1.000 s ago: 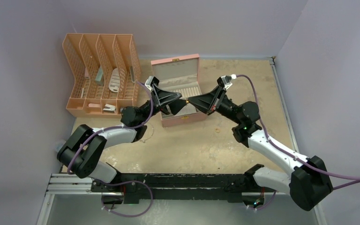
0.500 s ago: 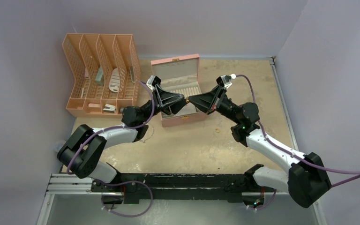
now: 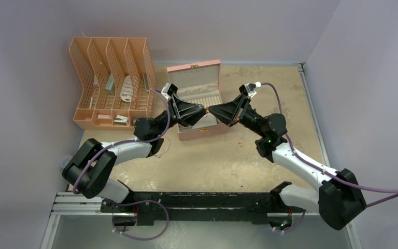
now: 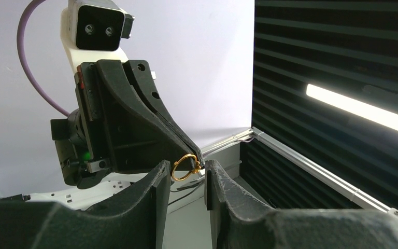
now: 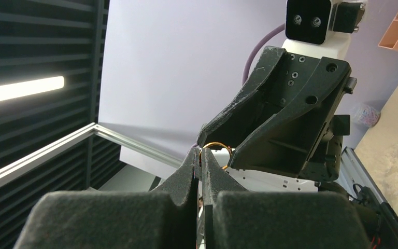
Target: Organize the mixed jewelry
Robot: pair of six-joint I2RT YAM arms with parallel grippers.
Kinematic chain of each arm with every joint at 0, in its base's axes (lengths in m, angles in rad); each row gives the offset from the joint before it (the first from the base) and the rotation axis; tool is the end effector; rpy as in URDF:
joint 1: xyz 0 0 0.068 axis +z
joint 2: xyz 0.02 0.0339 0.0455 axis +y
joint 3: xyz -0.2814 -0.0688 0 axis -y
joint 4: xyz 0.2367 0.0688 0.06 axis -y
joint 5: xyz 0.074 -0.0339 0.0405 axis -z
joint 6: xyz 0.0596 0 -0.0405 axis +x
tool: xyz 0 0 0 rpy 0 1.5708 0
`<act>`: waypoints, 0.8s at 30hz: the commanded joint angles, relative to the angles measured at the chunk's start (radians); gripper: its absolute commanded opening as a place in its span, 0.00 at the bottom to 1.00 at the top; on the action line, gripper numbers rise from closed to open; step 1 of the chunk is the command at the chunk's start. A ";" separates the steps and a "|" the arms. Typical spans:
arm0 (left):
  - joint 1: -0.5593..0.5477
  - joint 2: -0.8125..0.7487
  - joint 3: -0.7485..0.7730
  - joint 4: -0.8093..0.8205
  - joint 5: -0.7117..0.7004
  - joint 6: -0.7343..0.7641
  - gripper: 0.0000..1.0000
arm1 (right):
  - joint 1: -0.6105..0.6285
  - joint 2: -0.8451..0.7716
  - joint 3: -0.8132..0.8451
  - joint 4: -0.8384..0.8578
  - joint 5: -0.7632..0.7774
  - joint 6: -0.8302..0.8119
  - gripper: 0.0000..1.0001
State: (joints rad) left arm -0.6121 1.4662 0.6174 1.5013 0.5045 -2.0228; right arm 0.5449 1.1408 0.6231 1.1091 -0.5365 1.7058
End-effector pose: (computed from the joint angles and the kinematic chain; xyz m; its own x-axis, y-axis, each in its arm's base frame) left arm 0.2227 -0.1916 0.3320 -0.9523 -0.2936 0.0830 0.0900 -0.5304 -0.8430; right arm 0.1912 0.1515 0.3741 -0.8652 0.4715 -0.1706 -0.3636 -0.3557 0.8610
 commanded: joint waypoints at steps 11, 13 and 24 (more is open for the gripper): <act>-0.005 -0.043 0.046 0.107 0.018 0.017 0.27 | 0.006 -0.014 0.024 0.010 0.032 -0.023 0.00; -0.006 -0.043 0.052 0.106 0.024 0.016 0.25 | 0.007 -0.017 0.014 0.013 0.046 -0.016 0.00; -0.006 -0.043 0.051 0.111 0.014 0.027 0.05 | 0.006 -0.036 -0.016 0.003 0.067 -0.005 0.00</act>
State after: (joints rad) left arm -0.6121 1.4654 0.6270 1.4944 0.5247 -2.0190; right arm 0.5499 1.1305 0.6224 1.0992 -0.4881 1.7061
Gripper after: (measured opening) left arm 0.093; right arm 0.007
